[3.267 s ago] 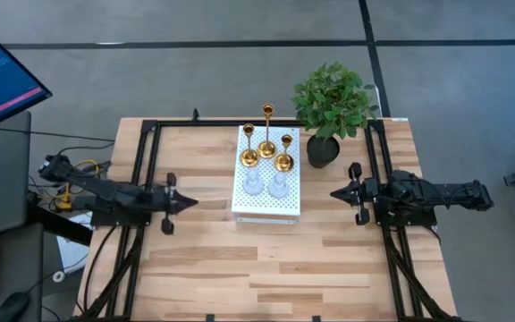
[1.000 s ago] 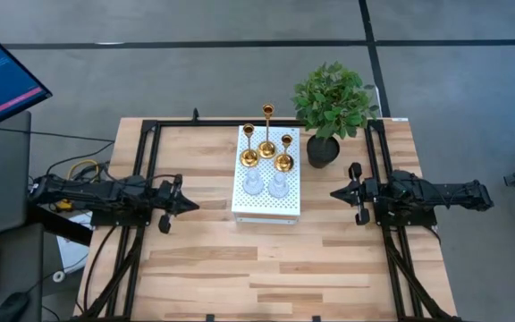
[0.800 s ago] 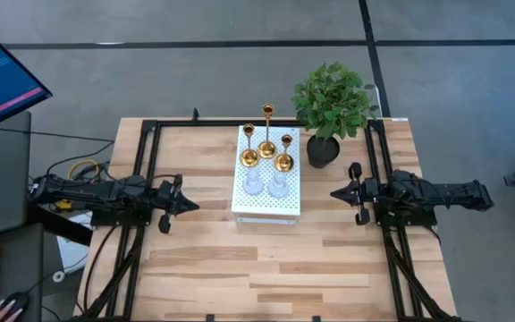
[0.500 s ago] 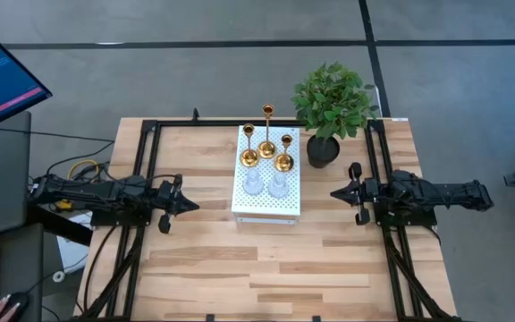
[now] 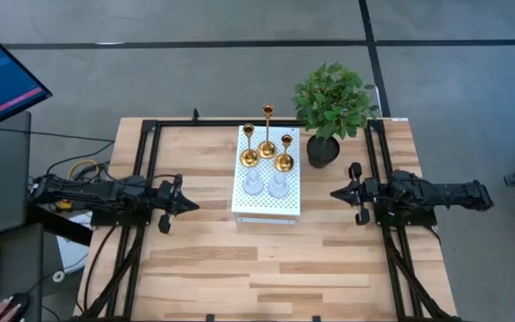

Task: Pick & Place candle stick holders
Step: Return to Home Position

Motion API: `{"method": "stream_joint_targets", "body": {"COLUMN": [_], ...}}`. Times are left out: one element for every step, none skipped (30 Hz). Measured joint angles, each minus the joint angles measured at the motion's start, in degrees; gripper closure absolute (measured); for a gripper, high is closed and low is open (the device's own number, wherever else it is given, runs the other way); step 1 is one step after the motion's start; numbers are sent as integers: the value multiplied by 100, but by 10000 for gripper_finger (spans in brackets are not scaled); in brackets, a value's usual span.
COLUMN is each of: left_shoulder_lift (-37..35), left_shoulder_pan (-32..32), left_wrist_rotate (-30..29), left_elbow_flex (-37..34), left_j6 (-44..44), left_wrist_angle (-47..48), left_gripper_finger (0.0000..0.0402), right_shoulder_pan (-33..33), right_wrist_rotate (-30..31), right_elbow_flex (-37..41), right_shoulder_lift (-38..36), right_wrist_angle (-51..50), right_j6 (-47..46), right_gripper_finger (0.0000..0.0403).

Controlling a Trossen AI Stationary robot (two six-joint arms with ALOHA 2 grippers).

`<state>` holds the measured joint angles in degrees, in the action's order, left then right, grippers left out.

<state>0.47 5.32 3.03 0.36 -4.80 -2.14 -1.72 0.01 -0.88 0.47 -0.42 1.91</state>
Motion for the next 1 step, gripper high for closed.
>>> {"method": "stream_joint_targets", "body": {"left_shoulder_lift": [0], "left_shoulder_pan": [0], "left_wrist_rotate": [0], "left_elbow_flex": [0], "left_j6": [0], "left_wrist_angle": [-4], "left_gripper_finger": [394], "right_shoulder_pan": [0], "right_wrist_rotate": [0], "right_elbow_flex": [0], "right_shoulder_lift": [0], "right_wrist_angle": [2], "right_j6": [0], "right_gripper_finger": [403]}}
